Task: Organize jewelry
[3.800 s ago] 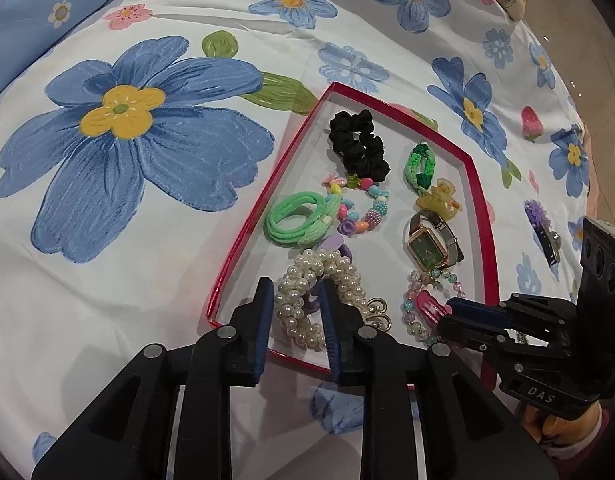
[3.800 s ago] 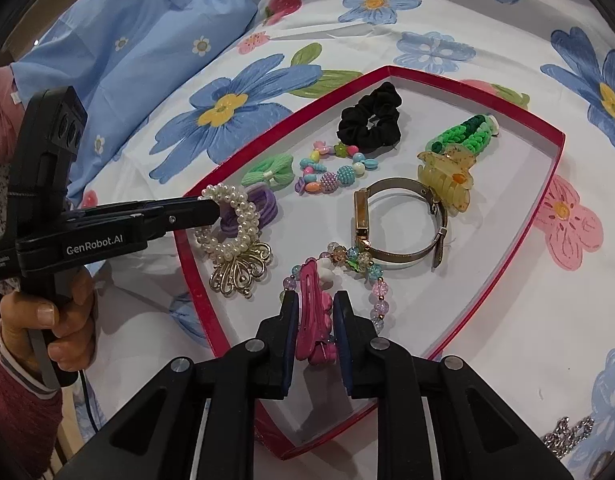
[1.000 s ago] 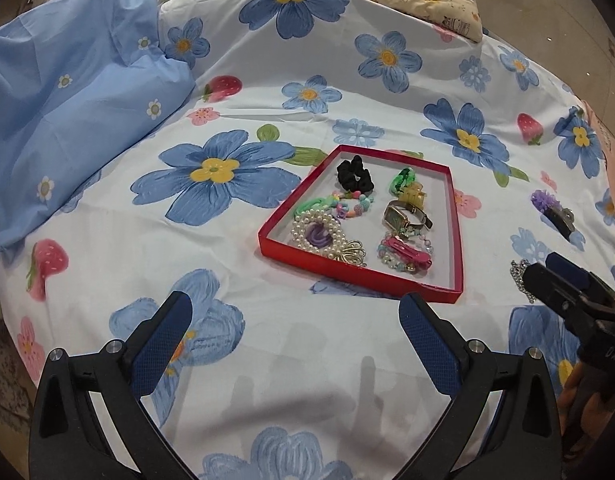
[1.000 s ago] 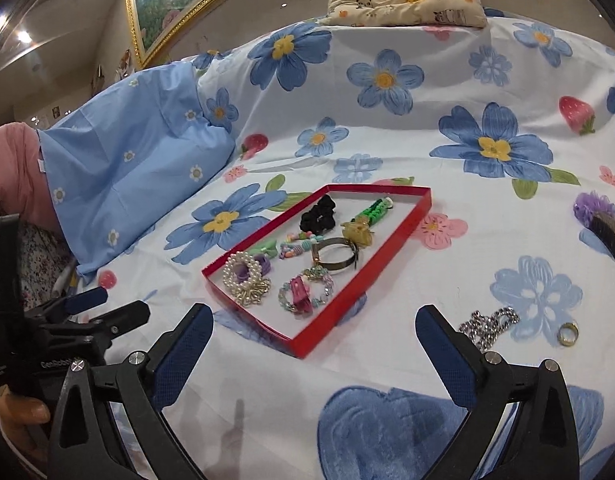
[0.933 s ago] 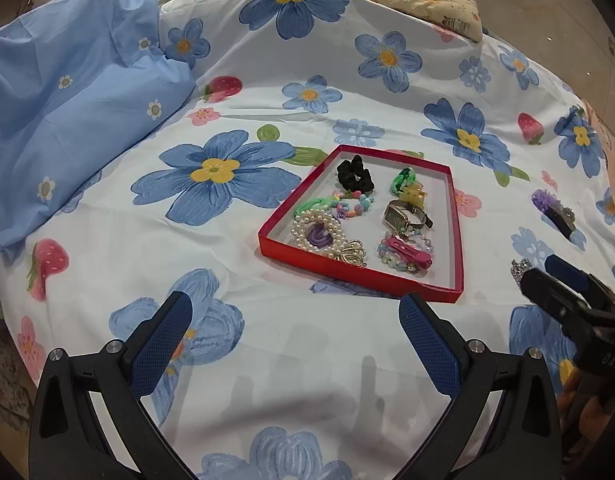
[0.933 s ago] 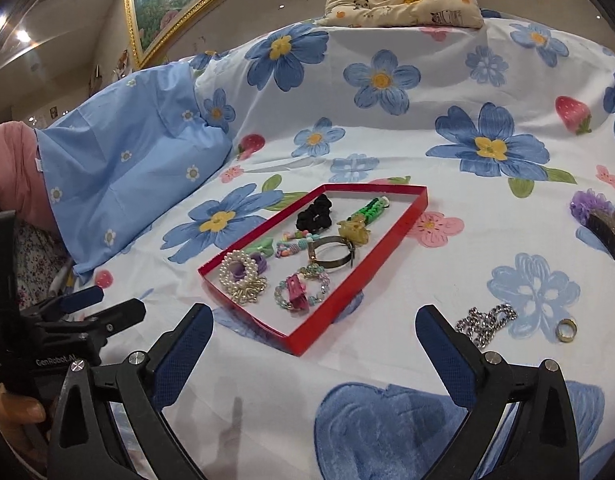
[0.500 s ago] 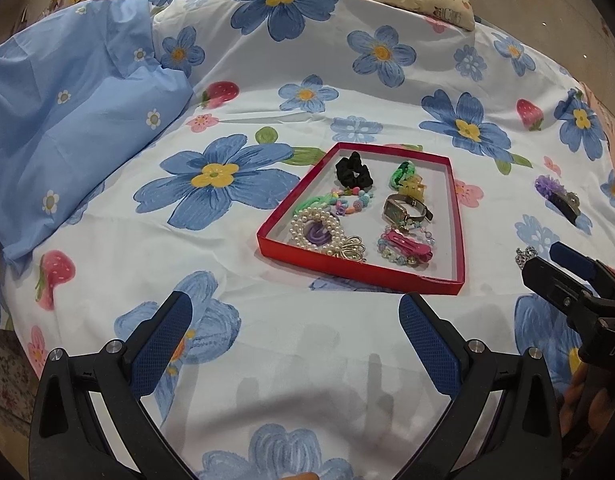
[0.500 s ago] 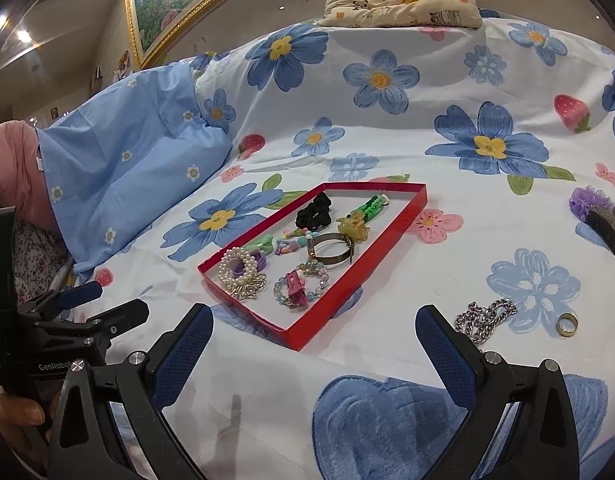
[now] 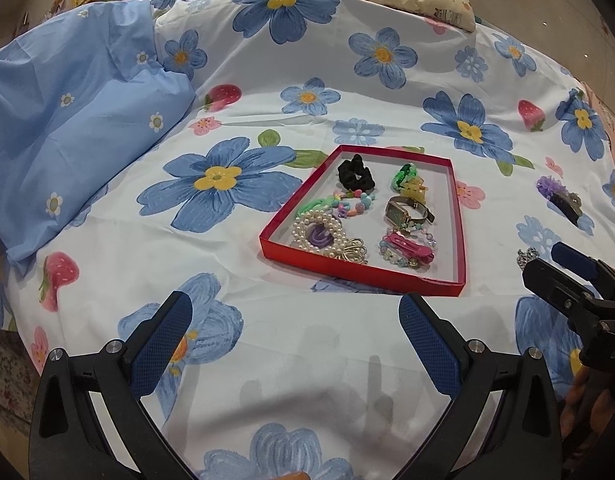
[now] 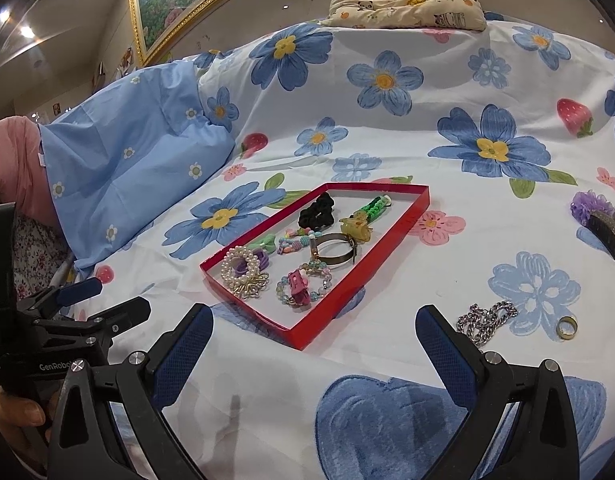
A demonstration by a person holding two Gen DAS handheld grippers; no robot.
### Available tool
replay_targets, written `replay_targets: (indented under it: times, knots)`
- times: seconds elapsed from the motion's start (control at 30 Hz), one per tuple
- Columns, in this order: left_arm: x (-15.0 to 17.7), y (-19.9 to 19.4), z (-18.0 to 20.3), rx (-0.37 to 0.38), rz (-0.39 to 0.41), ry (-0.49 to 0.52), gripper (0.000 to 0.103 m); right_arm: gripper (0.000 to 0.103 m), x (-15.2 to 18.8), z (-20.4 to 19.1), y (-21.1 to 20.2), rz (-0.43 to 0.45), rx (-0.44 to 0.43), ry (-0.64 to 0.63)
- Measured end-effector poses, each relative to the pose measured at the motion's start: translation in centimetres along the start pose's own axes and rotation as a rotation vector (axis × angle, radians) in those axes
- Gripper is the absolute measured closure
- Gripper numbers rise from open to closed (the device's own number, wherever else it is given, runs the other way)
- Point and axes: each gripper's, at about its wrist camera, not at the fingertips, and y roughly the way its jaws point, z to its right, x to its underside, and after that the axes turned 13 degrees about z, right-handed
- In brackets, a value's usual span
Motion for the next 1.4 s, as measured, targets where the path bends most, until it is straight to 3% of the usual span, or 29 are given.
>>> replay_targets:
  times: [1.4]
  knots:
    - [0.10,0.25,0.08,-0.011,-0.001,0.020,0.000,0.001,-0.41,-0.59,-0.52,0.012,-0.004,-0.011]
